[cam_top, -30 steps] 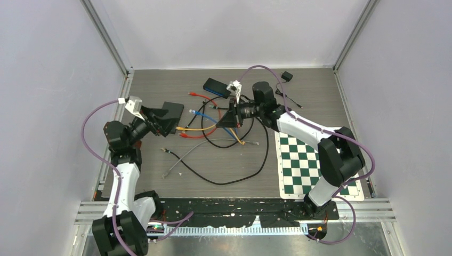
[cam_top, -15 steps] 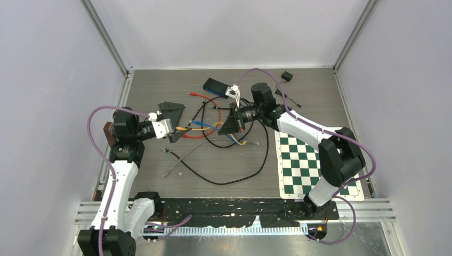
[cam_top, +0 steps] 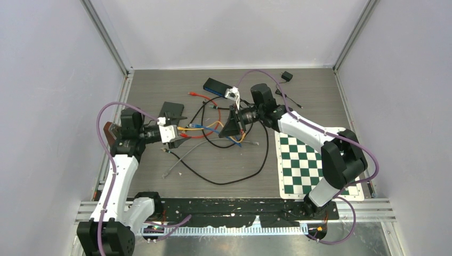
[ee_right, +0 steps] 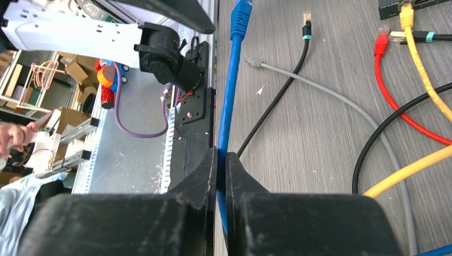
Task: Insert the plug into the switch port
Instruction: Pick up the connector from the center of the board.
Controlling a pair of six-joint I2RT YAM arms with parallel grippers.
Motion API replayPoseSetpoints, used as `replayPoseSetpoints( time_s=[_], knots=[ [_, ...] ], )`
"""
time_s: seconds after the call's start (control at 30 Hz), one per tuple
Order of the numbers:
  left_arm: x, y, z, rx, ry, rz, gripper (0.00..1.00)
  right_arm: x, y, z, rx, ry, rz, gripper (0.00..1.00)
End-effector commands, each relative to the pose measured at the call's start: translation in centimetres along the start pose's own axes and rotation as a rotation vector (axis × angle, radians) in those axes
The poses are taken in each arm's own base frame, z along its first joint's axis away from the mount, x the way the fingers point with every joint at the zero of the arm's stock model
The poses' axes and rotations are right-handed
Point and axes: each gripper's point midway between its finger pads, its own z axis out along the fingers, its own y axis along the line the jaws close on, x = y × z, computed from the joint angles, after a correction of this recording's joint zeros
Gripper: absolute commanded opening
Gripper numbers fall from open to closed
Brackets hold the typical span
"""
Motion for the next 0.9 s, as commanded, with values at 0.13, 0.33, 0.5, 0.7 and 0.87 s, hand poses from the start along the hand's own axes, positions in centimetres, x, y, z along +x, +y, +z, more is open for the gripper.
replayPoseSetpoints(
  time_s=[0.13, 0.33, 0.5, 0.7, 0.87],
  knots=[
    [-0.2, 1.8, 0.3, 0.013, 0.013, -0.005, 0.64, -1.7, 2.3, 0.1, -0.039, 0.001, -0.096, 0.05],
    [-0.2, 1.0, 1.0, 0.052, 0.003, -0.003, 0.58, -1.9, 2.4, 0.3, -0.038, 0.001, -0.104, 0.05],
    [0.1, 0.6, 1.3, 0.075, 0.006, -0.017, 0.51, -1.8, 2.4, 0.4, -0.037, 0.005, -0.099, 0.05],
    [0.4, 0.3, 1.1, 0.078, 0.027, -0.013, 0.29, -1.7, 2.1, 0.4, -0.017, 0.006, -0.099, 0.05],
    [-0.2, 0.4, 0.8, 0.061, 0.033, 0.005, 0.02, -3.2, 0.0, -0.1, 0.142, -0.016, -0.132, 0.17]
  ],
)
